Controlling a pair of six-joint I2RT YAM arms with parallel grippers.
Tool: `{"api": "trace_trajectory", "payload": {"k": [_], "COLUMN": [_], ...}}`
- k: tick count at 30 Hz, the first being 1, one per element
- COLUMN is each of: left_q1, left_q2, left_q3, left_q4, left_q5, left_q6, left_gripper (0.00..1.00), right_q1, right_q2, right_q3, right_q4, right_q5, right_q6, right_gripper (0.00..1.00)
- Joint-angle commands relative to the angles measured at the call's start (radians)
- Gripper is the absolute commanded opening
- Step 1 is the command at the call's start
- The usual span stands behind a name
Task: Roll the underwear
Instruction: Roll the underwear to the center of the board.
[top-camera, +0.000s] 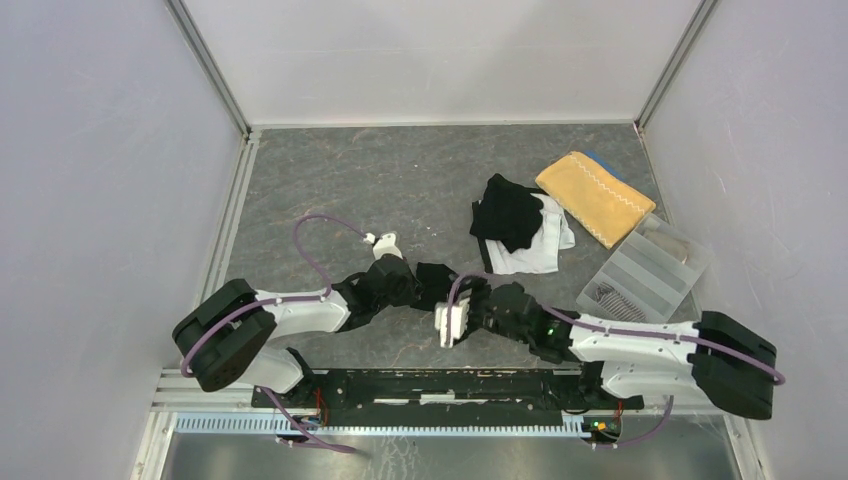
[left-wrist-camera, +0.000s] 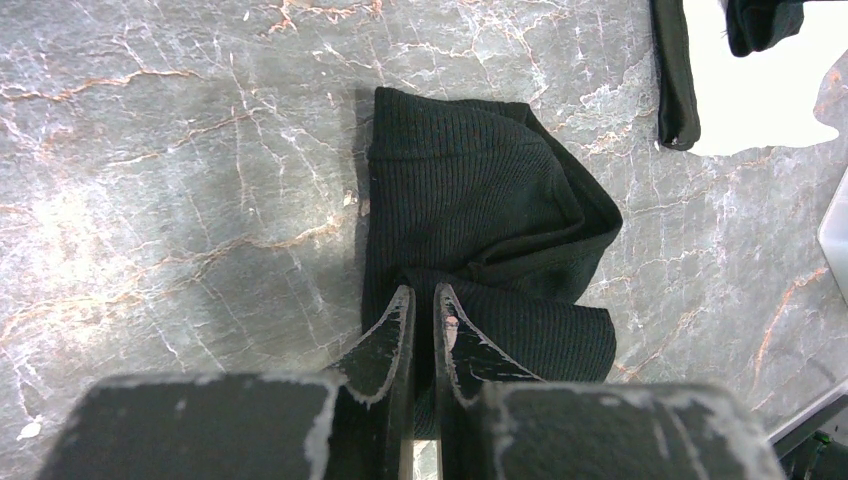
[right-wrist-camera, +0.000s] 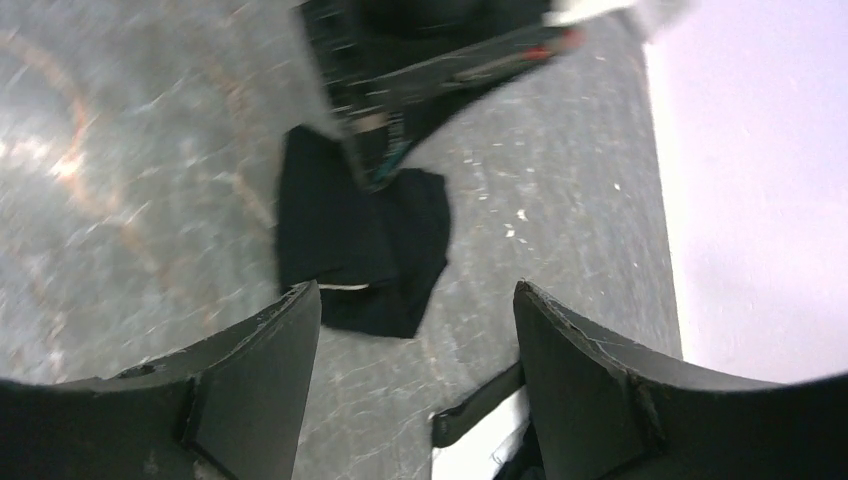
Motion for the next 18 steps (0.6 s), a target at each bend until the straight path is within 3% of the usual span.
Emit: {"api": "trace_trajectory", "payload": {"k": [1, 9, 18], "left_q1": [0.0, 0.0, 0.0], "left_q2": [0.062, 0.067, 0.062], "left_q3": [-0.032, -0.024, -0.023], "left_q4": [-0.177, -0.178, -0.18], "left_q5": [0.014, 0.018, 0.02], "left_q6": [0.017, 0.02, 0.022], "left_gripper": [0.02, 0.02, 0.02], "right_q1": [0.118, 0.288, 0.333], "right_q2": [0.088, 0.349, 0.557], "right_q3": [-0.017, 0.106, 0.223], "right_q4": [0.008, 0.009, 0.015], "right_q5": [0.104, 0.333, 0.51], "right_q6": [-0.193, -0.266, -0.319], "right_gripper": [0.76, 0.77, 0.78]}}
